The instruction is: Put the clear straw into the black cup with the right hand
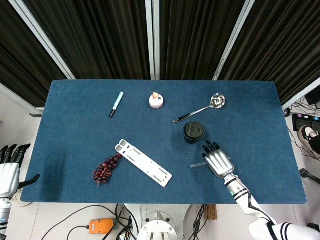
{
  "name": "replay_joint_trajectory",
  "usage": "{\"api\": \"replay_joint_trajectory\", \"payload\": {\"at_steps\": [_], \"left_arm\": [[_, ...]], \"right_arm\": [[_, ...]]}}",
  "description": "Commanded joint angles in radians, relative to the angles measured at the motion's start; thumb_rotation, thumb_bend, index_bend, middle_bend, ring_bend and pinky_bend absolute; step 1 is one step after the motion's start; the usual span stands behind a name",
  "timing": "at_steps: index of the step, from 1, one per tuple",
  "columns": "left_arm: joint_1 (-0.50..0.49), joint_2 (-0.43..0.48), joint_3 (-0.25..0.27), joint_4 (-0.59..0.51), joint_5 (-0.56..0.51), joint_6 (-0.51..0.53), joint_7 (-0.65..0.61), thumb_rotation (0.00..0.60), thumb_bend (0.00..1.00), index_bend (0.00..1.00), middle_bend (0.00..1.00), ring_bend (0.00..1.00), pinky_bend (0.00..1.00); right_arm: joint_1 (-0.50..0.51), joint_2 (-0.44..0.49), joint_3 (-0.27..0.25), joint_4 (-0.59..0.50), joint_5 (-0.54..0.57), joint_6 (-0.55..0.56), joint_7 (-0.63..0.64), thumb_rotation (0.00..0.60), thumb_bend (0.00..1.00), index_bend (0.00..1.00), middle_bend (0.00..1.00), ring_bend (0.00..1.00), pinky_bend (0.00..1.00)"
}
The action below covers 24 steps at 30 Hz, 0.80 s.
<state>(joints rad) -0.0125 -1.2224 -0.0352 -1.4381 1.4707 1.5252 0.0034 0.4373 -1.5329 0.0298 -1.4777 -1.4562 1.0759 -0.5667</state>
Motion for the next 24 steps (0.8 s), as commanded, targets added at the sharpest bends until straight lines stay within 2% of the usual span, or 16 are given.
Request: {"api": "replay_joint_trajectory", "payload": {"at_steps": [1, 6, 10, 13, 16, 24], "left_arm": [[0.0, 0.002, 0.001, -0.002, 0.001, 0.001, 0.002, 0.6, 0.08, 0.13, 0.14, 0.07, 0.01], [-0.001, 0.008, -0.001, -0.01, 0.003, 0.003, 0.008, 0.6, 0.08, 0.13, 0.14, 0.07, 0.01], [-0.004, 0.009, -0.003, -0.016, 0.01, 0.007, 0.01, 0.6, 0.08, 0.13, 0.14, 0.07, 0.01], [-0.005, 0.008, -0.002, -0.02, 0.011, 0.005, 0.014, 0.6, 0.08, 0.13, 0.14, 0.07, 0.01], [-0.007, 0.009, -0.002, -0.025, 0.011, 0.002, 0.02, 0.6, 0.07, 0.13, 0.14, 0.07, 0.01], [-0.009, 0.017, -0.003, -0.038, 0.004, -0.005, 0.03, 0.6, 0.08, 0.13, 0.14, 0.07, 0.01]], "right_arm": [[-0.016, 0.067, 0.008, -0.088, -0.056, 0.077, 0.118, 0.6, 0.59, 0.66, 0.31, 0.17, 0.25], [-0.037, 0.194, 0.052, -0.251, -0.131, 0.209, 0.336, 0.6, 0.59, 0.68, 0.33, 0.18, 0.26], [-0.02, 0.234, 0.12, -0.29, -0.124, 0.249, 0.477, 0.6, 0.61, 0.69, 0.34, 0.19, 0.27], [0.01, 0.203, 0.184, -0.273, -0.078, 0.25, 0.574, 0.6, 0.62, 0.69, 0.35, 0.19, 0.27], [0.058, 0.151, 0.24, -0.226, -0.001, 0.2, 0.696, 0.6, 0.65, 0.69, 0.35, 0.2, 0.27], [0.143, 0.022, 0.299, -0.084, 0.084, 0.126, 0.859, 0.6, 0.67, 0.67, 0.35, 0.2, 0.28]]}}
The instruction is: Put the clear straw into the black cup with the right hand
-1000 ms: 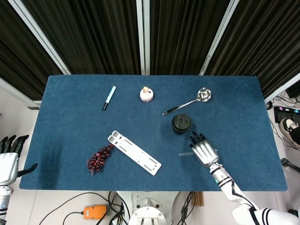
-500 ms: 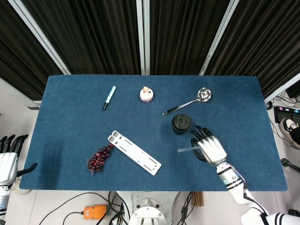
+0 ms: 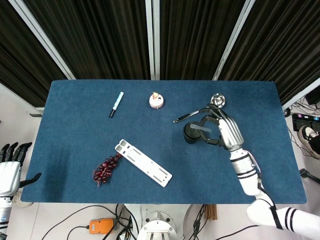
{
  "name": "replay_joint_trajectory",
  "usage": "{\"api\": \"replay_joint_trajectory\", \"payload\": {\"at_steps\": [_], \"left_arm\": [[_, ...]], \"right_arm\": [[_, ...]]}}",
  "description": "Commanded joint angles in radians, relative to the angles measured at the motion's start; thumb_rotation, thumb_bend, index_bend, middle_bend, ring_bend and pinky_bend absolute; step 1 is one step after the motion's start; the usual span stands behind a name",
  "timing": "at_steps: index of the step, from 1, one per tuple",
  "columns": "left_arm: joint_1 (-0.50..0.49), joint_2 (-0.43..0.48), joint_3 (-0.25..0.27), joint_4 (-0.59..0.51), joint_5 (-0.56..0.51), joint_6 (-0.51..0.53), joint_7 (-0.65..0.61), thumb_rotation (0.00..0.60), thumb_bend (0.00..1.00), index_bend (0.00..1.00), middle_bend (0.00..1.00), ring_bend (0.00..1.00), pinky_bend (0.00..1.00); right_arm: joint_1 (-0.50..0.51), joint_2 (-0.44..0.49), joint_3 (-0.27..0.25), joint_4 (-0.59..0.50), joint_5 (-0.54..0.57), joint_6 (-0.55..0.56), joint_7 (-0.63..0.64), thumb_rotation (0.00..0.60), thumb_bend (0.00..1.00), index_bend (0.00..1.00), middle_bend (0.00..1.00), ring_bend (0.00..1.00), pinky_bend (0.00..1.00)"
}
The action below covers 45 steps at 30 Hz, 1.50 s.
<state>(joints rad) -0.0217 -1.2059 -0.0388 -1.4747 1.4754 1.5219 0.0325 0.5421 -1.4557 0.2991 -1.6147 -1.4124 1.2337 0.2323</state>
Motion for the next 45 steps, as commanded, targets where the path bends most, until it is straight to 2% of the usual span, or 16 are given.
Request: {"api": "replay_joint_trajectory", "payload": {"at_steps": [1, 6, 12, 37, 45], "left_arm": [[0.0, 0.001, 0.001, -0.002, -0.002, -0.003, 0.002, 0.6, 0.08, 0.13, 0.14, 0.07, 0.01], [0.0, 0.001, 0.001, -0.006, -0.007, -0.006, 0.007, 0.6, 0.08, 0.13, 0.14, 0.07, 0.01], [-0.002, 0.003, -0.001, -0.009, -0.009, -0.007, 0.011, 0.6, 0.08, 0.13, 0.14, 0.07, 0.01], [-0.004, 0.002, 0.0, -0.009, -0.016, -0.015, 0.014, 0.6, 0.08, 0.13, 0.14, 0.07, 0.01], [-0.005, 0.0, 0.001, -0.009, -0.018, -0.017, 0.015, 0.6, 0.08, 0.13, 0.14, 0.07, 0.01]], "right_arm": [[0.043, -0.068, 0.032, 0.067, 0.045, -0.036, 0.08, 0.6, 0.67, 0.66, 0.35, 0.2, 0.28], [0.063, -0.126, 0.025, 0.15, 0.045, -0.046, 0.15, 0.6, 0.67, 0.63, 0.35, 0.2, 0.28], [0.073, -0.157, 0.022, 0.198, 0.036, -0.04, 0.2, 0.6, 0.67, 0.64, 0.35, 0.2, 0.28], [0.068, -0.178, -0.007, 0.249, 0.044, -0.047, 0.25, 0.6, 0.67, 0.64, 0.35, 0.2, 0.27], [0.051, -0.19, -0.009, 0.273, 0.05, -0.048, 0.383, 0.6, 0.67, 0.61, 0.35, 0.19, 0.24]]}}
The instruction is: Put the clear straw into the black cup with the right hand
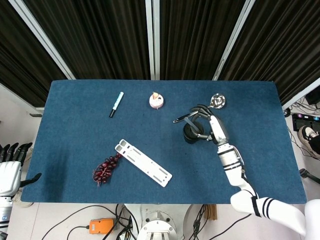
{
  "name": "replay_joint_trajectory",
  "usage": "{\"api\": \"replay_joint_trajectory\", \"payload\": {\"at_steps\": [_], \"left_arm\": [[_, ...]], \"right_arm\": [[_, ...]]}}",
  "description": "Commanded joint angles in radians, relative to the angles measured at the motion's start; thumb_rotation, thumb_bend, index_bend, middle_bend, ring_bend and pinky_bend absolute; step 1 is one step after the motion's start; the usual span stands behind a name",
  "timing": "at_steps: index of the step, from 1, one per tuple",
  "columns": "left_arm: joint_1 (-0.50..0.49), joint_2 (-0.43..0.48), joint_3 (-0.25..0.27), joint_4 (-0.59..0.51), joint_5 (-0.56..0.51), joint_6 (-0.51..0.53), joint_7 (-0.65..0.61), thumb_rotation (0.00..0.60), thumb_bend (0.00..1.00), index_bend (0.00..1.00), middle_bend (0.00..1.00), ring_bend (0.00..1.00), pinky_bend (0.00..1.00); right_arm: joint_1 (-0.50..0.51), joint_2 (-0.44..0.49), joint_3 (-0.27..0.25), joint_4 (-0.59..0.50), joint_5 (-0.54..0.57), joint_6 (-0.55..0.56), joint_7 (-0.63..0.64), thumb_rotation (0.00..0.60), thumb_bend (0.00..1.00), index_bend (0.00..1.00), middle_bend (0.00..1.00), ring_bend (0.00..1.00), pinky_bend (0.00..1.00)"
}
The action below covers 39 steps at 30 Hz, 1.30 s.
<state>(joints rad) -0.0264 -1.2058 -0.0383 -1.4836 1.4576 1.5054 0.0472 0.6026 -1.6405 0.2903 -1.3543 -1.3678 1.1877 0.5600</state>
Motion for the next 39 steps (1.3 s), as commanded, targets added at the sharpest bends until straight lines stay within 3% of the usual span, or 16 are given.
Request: {"api": "replay_joint_trajectory", "payload": {"at_steps": [1, 6, 14, 21, 27, 34, 39], "left_arm": [[0.0, 0.0, 0.0, 0.0, 0.0, 0.0, 0.0, 0.6, 0.08, 0.13, 0.14, 0.07, 0.01], [-0.002, -0.001, 0.0, -0.002, 0.001, -0.002, 0.002, 0.6, 0.08, 0.13, 0.14, 0.07, 0.01], [-0.004, -0.001, 0.0, -0.006, 0.004, 0.0, 0.007, 0.6, 0.08, 0.13, 0.14, 0.07, 0.01], [-0.004, 0.0, 0.0, -0.005, 0.004, 0.0, 0.004, 0.6, 0.08, 0.13, 0.14, 0.07, 0.01], [-0.006, 0.0, -0.002, 0.0, 0.006, 0.001, -0.003, 0.6, 0.08, 0.13, 0.14, 0.07, 0.01], [-0.005, -0.005, -0.002, 0.007, 0.006, 0.003, -0.012, 0.6, 0.08, 0.13, 0.14, 0.07, 0.01], [-0.004, -0.007, -0.003, 0.009, 0.008, 0.008, -0.015, 0.6, 0.08, 0.13, 0.14, 0.07, 0.01]], "right_arm": [[-0.013, -0.007, -0.001, 0.018, 0.009, -0.004, 0.071, 0.6, 0.67, 0.6, 0.35, 0.19, 0.23], [-0.028, -0.022, -0.004, 0.052, 0.019, -0.009, 0.15, 0.6, 0.67, 0.56, 0.35, 0.17, 0.21], [-0.04, -0.001, -0.024, 0.063, -0.013, -0.012, 0.216, 0.6, 0.67, 0.35, 0.34, 0.1, 0.13], [-0.074, 0.076, -0.032, 0.012, -0.056, 0.051, 0.19, 0.6, 0.67, 0.32, 0.32, 0.09, 0.12], [-0.144, 0.25, -0.085, -0.066, -0.118, 0.123, -0.024, 0.6, 0.67, 0.3, 0.31, 0.09, 0.12], [-0.283, 0.508, -0.18, -0.247, -0.104, 0.181, -0.396, 0.6, 0.63, 0.16, 0.23, 0.04, 0.12], [-0.37, 0.59, -0.235, -0.335, -0.094, 0.226, -0.449, 0.6, 0.61, 0.09, 0.18, 0.0, 0.09]]}}
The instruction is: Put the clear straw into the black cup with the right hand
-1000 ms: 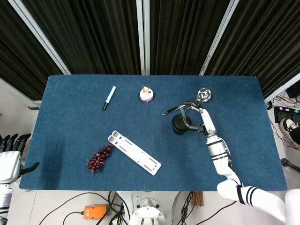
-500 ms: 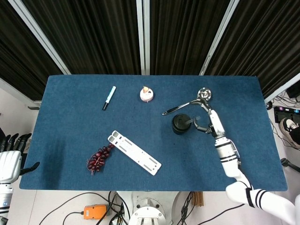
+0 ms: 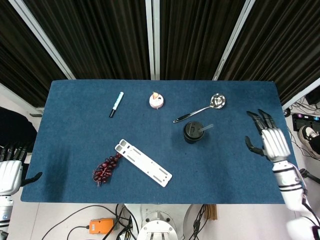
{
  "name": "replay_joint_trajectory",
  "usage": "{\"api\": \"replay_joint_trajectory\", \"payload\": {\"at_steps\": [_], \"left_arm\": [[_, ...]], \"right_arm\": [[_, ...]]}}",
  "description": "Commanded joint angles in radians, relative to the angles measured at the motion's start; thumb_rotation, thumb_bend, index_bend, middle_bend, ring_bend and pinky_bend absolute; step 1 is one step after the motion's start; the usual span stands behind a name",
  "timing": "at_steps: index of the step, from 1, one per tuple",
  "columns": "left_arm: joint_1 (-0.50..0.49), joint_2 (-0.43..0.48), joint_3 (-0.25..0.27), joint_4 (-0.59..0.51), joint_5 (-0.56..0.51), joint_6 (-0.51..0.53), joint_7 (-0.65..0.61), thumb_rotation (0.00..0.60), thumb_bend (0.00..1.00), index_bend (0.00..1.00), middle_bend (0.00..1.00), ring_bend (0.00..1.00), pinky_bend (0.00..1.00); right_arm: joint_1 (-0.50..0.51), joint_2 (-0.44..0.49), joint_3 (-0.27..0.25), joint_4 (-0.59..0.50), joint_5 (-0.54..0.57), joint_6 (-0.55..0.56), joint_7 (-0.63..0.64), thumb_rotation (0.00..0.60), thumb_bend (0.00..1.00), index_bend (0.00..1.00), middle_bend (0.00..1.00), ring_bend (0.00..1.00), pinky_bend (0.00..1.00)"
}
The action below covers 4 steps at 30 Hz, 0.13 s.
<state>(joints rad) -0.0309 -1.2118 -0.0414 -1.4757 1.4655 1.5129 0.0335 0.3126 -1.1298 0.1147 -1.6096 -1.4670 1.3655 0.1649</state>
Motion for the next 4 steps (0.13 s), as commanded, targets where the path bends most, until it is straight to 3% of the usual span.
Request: {"api": "replay_joint_trajectory", "payload": {"at_steps": [1, 4], "left_arm": [[0.0, -0.002, -0.001, 0.002, 0.0, 0.001, -0.002, 0.6, 0.08, 0.13, 0.14, 0.07, 0.01], [0.0, -0.003, -0.001, 0.003, -0.001, 0.001, -0.003, 0.6, 0.08, 0.13, 0.14, 0.07, 0.01]], "right_arm": [[-0.096, 0.091, -0.07, -0.089, 0.004, 0.056, -0.052, 0.6, 0.61, 0.08, 0.17, 0.0, 0.08], [-0.128, 0.095, -0.081, -0.091, -0.01, 0.091, -0.042, 0.6, 0.62, 0.06, 0.15, 0.0, 0.08]]}}
